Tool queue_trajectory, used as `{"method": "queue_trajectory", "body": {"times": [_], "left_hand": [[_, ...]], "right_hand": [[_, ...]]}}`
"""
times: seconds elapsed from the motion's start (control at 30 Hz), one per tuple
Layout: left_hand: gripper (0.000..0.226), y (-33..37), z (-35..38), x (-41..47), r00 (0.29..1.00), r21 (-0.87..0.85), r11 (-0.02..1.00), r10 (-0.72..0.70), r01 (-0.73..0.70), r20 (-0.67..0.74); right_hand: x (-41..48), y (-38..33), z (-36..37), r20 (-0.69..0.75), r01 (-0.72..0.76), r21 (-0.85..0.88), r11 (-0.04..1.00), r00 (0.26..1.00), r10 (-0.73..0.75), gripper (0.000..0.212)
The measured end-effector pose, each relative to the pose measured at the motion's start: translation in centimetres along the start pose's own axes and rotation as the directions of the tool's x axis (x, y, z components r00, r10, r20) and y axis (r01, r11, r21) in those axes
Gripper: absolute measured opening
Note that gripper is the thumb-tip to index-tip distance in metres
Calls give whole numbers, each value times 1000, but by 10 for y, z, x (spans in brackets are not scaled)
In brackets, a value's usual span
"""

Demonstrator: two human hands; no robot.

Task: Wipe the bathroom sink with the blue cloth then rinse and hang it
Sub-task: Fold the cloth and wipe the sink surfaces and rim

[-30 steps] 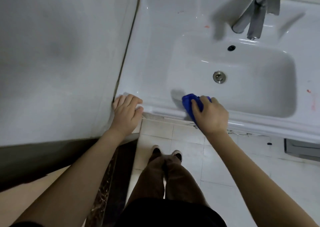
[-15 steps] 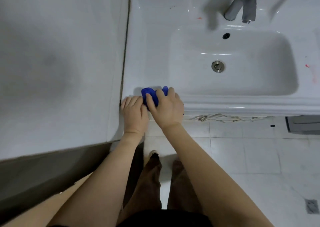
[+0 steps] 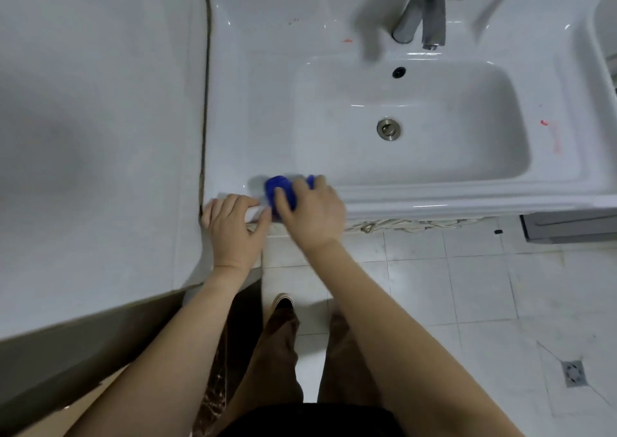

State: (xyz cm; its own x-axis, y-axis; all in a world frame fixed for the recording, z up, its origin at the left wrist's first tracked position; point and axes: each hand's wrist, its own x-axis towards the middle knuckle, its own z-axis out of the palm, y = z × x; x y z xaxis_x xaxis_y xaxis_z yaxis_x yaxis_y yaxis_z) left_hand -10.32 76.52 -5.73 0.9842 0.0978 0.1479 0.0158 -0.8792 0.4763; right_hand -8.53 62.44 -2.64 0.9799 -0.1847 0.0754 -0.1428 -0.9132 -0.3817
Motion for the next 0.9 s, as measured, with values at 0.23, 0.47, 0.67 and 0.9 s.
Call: {"method": "queue_trajectory", "body": {"times": [0.23,0.47,0.67,0.9], "left_hand": [[25,9,-3,2,999,80,996,-23,25,-24],[23,12,1,1,998,146,988,-33,39,-44],[21,15,1,1,998,166,985,-49,55,-42],[26,11,-1,2,999,150,988,-32,32,-3]], "right_hand": [[20,113,-41,3,50,-9,999,999,-50,41],[40,208,-79,4,-108,-65,992,994,108,42],[23,116,-40,64,23,11,1000,998,-24,39],[12,53,-22,135,180,89,980,972,-191,33]]}}
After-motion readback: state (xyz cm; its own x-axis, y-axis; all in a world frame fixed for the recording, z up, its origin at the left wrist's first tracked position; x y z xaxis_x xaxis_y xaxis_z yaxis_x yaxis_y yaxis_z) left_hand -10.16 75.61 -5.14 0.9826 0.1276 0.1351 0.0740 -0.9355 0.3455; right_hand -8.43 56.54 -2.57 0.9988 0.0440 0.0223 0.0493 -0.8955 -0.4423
